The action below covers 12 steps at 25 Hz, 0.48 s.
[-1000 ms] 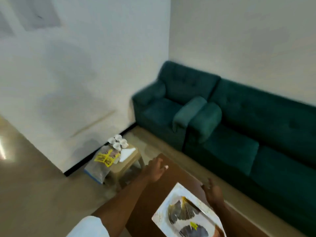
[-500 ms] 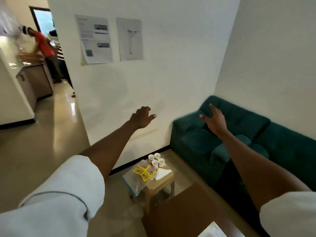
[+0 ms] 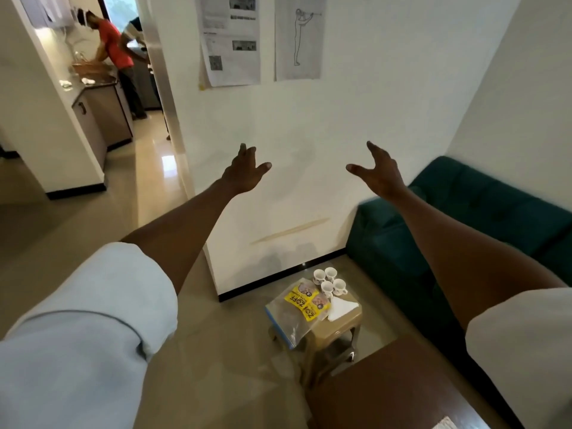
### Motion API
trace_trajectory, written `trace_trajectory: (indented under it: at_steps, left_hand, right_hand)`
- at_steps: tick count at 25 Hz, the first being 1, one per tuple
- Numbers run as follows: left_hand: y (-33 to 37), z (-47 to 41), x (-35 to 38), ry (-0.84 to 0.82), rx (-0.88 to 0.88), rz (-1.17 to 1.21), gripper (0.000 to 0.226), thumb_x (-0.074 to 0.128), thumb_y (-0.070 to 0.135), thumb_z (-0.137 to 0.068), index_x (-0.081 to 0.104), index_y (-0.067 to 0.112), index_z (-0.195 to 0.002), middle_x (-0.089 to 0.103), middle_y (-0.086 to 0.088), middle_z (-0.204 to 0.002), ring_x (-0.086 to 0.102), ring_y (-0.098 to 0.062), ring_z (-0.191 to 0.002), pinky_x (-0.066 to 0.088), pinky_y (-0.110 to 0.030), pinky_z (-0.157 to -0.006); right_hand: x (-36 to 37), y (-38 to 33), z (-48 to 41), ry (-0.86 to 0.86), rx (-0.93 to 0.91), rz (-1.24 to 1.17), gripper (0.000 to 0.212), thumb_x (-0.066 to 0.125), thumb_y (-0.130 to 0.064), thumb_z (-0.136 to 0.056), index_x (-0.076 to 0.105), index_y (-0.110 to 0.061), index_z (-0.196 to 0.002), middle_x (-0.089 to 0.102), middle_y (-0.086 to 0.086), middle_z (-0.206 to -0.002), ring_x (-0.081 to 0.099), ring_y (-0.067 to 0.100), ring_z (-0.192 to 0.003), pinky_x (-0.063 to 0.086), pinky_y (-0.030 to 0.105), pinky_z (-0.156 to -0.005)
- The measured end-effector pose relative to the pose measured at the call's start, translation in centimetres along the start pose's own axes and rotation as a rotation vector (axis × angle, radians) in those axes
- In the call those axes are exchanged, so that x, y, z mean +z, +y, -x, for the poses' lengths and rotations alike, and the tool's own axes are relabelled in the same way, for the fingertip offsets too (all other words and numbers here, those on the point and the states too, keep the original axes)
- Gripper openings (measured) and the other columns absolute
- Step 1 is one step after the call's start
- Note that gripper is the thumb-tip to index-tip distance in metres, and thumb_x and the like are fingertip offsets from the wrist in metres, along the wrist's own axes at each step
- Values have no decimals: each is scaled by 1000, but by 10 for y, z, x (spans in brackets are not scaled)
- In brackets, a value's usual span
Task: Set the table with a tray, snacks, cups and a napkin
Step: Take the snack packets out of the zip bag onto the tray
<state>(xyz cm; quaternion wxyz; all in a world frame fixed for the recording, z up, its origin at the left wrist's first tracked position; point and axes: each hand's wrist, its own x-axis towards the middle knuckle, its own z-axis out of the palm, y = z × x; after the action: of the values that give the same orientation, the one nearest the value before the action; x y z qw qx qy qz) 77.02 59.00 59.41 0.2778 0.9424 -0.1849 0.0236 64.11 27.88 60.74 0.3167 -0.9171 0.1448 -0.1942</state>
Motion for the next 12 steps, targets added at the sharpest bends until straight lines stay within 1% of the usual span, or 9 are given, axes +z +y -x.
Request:
trace_trajectory:
  at_steps: [3,5,8,10,12]
  left_hand:
    - [-16,-30,33,-61,-23,0,78,46,51,-104,19,7,-162,0,-17,-173,18,-36,-159,23,-50,-127]
    - [-25,-53,63,-102,-58,26,78,45,51,-105,18,6,-163,2,-18,-172,16,-35,-159,20,-48,-128]
    - [-58,-74,133,-194,-140,79,75,45,45,-107,19,2,-162,9,-20,-171,12,-31,-161,15,-42,-130]
    - [-88,-82,191,-284,-240,119,73,47,44,-107,21,2,-161,15,-19,-170,18,-31,-159,20,-42,-129]
    - [-125,-76,255,-362,-409,207,70,49,43,-106,27,4,-159,24,-19,-166,30,-32,-154,28,-41,-125]
  right_hand:
    - [38,11,-36,-33,25,-22,96,67,-66,-86,25,-26,-162,28,2,-168,25,30,-155,27,51,-124]
    - [77,25,-61,-56,55,-48,95,68,-65,-86,26,-25,-162,29,1,-167,26,30,-154,27,50,-124]
    - [168,60,-84,-195,103,-96,92,70,-58,-88,29,-21,-162,33,5,-166,30,30,-153,27,46,-124]
    - [238,92,-83,-329,191,-79,90,71,-54,-90,29,-20,-162,34,8,-165,32,32,-151,29,45,-124]
    - [309,125,-65,-440,257,-69,88,72,-51,-90,31,-17,-161,36,11,-163,33,32,-151,29,42,-123]
